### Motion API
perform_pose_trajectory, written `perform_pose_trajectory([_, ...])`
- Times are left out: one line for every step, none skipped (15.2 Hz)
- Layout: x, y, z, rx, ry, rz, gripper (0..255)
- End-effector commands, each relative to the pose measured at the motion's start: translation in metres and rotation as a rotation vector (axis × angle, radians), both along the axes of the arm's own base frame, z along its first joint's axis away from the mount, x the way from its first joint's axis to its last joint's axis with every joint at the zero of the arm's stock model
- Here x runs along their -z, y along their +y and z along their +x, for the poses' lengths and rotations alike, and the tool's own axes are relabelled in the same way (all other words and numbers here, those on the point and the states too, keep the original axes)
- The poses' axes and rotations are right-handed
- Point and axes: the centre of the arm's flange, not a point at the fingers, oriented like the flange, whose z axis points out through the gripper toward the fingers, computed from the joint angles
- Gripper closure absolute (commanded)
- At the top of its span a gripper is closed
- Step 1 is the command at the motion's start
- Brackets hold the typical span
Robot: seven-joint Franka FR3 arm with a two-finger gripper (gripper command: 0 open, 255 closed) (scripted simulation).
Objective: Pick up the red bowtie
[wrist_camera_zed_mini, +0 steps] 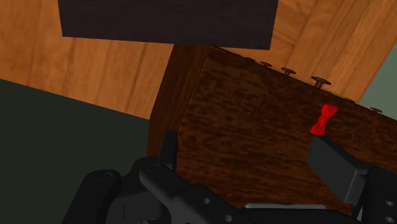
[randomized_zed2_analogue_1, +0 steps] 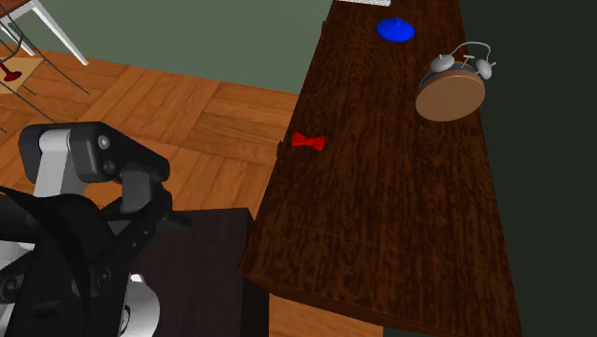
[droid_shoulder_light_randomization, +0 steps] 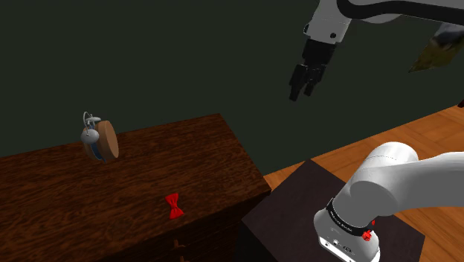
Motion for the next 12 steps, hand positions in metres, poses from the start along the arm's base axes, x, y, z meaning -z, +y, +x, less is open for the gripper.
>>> perform_pose_trajectory([0.000,0.000,0.000,0.000,0.000,0.000,0])
perform_pose_trajectory([0.007,0.011,0.001,0.007,-0.001,-0.003,0])
perform_pose_trajectory([0.015,0.022,0.003,0.014,-0.001,-0.006,0])
perform_pose_trajectory([0.022,0.034,0.005,0.021,-0.002,-0.009,0])
perform_pose_trajectory([0.030,0.045,0.006,0.028,-0.003,-0.012,0])
perform_pose_trajectory([0.037,0.056,0.008,0.035,-0.003,-0.015,0])
perform_pose_trajectory([0.045,0.067,0.010,0.042,-0.004,-0.018,0])
perform_pose_trajectory([0.052,0.078,0.012,0.049,-0.005,-0.021,0])
perform_pose_trajectory([0.060,0.089,0.014,0.056,-0.006,-0.024,0])
perform_pose_trajectory([0.067,0.100,0.016,0.063,-0.006,-0.026,0])
perform_pose_trajectory([0.075,0.111,0.018,0.070,-0.007,-0.029,0])
perform_pose_trajectory([0.083,0.122,0.021,0.077,-0.008,-0.032,0])
